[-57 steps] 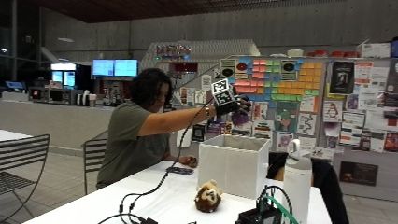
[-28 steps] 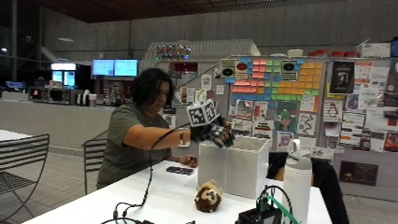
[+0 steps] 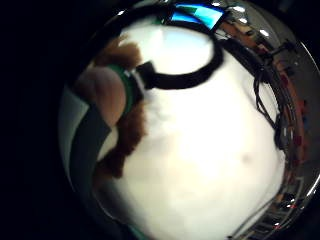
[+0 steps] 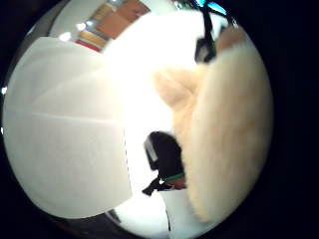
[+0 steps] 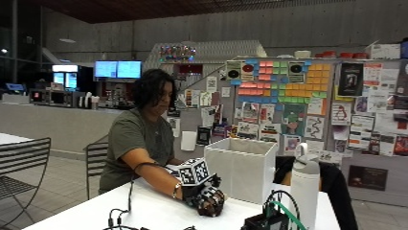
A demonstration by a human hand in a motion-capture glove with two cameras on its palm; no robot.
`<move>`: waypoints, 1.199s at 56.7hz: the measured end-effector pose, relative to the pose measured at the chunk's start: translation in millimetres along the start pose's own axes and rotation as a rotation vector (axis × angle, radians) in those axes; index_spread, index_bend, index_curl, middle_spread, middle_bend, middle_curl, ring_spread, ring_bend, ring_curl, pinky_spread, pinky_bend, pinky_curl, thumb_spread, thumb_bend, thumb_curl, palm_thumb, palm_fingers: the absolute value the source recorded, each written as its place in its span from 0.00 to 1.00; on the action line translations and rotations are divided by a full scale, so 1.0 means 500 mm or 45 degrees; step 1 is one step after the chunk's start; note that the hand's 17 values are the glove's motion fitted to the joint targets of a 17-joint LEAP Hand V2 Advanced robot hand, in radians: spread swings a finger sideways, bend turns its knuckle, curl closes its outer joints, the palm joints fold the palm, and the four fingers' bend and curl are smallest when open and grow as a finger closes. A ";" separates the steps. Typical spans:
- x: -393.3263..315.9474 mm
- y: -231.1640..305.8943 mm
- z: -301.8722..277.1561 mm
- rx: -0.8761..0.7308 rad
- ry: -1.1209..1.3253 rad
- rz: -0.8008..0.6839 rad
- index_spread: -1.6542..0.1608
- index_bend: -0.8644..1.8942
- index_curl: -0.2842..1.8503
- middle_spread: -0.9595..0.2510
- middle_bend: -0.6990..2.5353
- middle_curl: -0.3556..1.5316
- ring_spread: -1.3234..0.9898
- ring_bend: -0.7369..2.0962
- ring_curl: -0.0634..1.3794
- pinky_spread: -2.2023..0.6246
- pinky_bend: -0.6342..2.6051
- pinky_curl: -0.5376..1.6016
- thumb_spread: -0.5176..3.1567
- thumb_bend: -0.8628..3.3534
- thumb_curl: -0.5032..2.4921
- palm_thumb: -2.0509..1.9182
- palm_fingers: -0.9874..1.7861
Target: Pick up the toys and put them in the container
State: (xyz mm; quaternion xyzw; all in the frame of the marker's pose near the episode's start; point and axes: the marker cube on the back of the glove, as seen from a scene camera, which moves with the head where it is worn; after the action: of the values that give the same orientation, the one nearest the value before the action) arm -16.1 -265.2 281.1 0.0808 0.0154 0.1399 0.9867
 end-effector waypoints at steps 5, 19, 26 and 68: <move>0.003 -0.001 -0.018 0.132 0.040 -0.013 0.71 0.50 0.47 0.61 0.46 0.48 0.42 0.58 0.26 0.69 0.48 0.41 0.46 0.24 0.29 0.63 0.72; -0.161 0.019 -0.372 0.760 -0.193 -0.315 0.72 0.50 0.52 0.59 0.53 0.55 0.41 0.68 0.38 0.65 0.54 0.47 0.43 0.23 0.34 0.63 0.78; -0.332 0.060 -0.563 0.861 -0.358 -0.642 0.72 0.51 0.54 0.58 0.55 0.58 0.41 0.70 0.40 0.65 0.54 0.48 0.44 0.22 0.35 0.62 0.77; -0.714 -0.061 -0.641 -0.057 -0.333 -0.681 0.69 0.48 0.56 0.62 0.39 0.51 0.47 0.53 0.33 0.74 0.51 0.48 0.45 0.18 0.32 0.49 0.32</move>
State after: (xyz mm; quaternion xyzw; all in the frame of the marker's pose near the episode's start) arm -367.7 -343.9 -37.4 0.0696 -0.0943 -0.1364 0.9837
